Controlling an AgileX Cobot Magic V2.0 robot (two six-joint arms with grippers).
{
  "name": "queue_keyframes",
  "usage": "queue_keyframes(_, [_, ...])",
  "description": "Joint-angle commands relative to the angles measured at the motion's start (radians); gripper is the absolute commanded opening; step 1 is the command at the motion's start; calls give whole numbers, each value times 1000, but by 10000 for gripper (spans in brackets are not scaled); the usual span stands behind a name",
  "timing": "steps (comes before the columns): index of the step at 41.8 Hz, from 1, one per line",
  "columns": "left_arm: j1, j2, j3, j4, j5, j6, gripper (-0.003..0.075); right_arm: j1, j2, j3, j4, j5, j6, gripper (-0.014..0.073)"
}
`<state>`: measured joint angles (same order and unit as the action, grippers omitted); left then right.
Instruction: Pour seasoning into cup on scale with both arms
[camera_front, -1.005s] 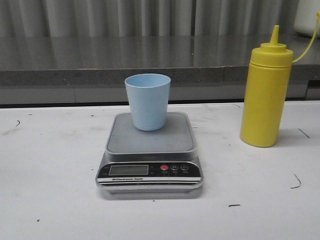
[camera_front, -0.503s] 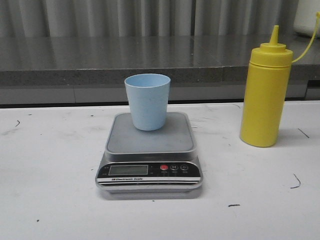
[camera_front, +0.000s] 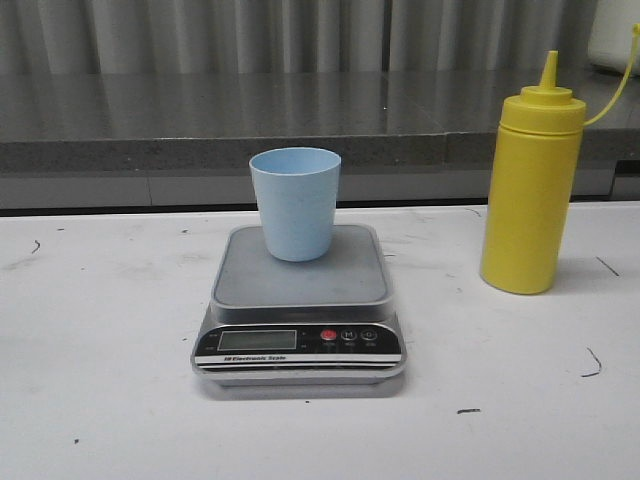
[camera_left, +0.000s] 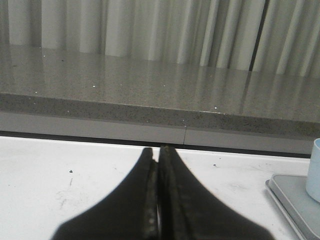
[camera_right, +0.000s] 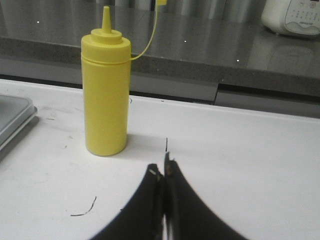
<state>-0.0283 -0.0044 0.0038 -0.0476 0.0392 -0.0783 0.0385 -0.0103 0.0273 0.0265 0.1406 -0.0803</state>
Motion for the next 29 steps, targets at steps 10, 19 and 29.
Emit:
queue_keyframes(10, [-8,-16,25,-7,-87,-9,-20,-6,-17,-6,3,-98,-9,-68])
queue_keyframes(19, [-8,-16,25,-7,-87,-9,-20,-7,-17,-5,-27,-141,69,-68])
queue_keyframes(29, [-8,-16,25,-7,-87,-9,-20,-7,-17,-5,-38,-189,139,-68])
